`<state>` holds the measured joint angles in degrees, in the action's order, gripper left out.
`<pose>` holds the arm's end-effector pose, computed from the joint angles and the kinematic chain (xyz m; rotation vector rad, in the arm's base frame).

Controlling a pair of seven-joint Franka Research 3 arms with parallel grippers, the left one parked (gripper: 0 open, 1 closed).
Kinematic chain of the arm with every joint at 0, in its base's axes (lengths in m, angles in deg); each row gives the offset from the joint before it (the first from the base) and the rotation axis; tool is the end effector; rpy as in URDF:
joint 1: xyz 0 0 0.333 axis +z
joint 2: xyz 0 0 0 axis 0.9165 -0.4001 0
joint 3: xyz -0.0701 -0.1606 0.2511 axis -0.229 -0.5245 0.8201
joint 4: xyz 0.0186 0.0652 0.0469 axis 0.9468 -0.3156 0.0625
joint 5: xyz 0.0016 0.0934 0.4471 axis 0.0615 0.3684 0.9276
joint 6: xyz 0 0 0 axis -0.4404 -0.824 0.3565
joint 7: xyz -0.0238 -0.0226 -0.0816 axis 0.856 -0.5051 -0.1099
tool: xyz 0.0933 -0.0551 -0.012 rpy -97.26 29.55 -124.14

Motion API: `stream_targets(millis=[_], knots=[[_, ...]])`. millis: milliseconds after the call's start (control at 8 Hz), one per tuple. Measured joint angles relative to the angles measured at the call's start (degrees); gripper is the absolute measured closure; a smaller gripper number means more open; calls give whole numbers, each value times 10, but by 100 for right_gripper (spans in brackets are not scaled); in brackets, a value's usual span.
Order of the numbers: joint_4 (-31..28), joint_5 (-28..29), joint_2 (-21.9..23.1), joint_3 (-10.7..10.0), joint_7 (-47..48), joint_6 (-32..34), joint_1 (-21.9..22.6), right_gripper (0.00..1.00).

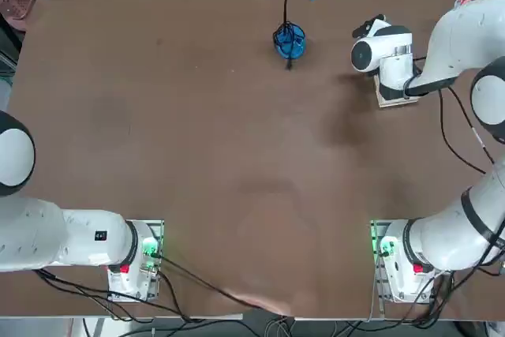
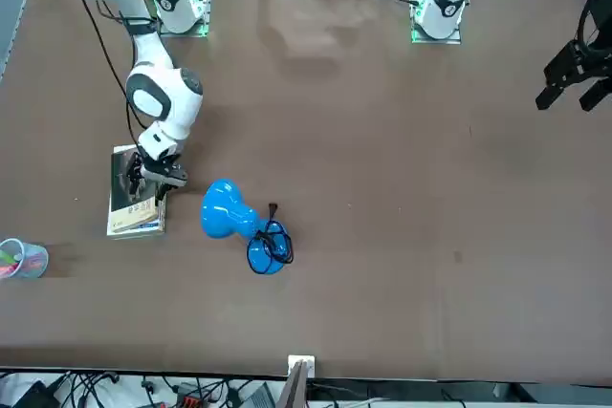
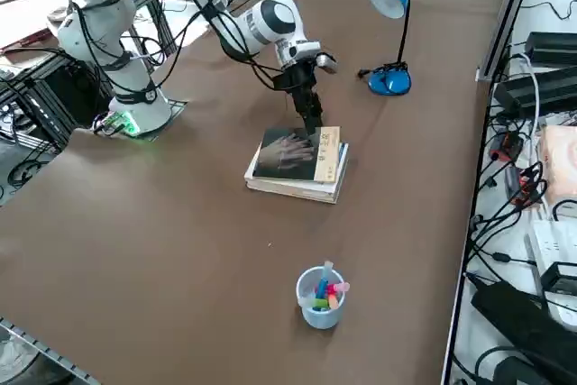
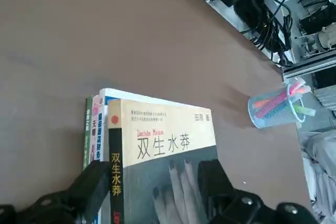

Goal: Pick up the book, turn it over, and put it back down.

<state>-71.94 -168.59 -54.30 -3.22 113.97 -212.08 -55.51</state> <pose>0.5490 0.1247 0.1403 2.3350 0.2422 0.6225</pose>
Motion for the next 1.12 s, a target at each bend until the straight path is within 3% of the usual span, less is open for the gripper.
stream_targets(millis=[375, 1125], knots=[[0, 0, 2, 0, 0, -6, -20, 0], [31, 64, 2, 7, 0, -10, -19, 0]])
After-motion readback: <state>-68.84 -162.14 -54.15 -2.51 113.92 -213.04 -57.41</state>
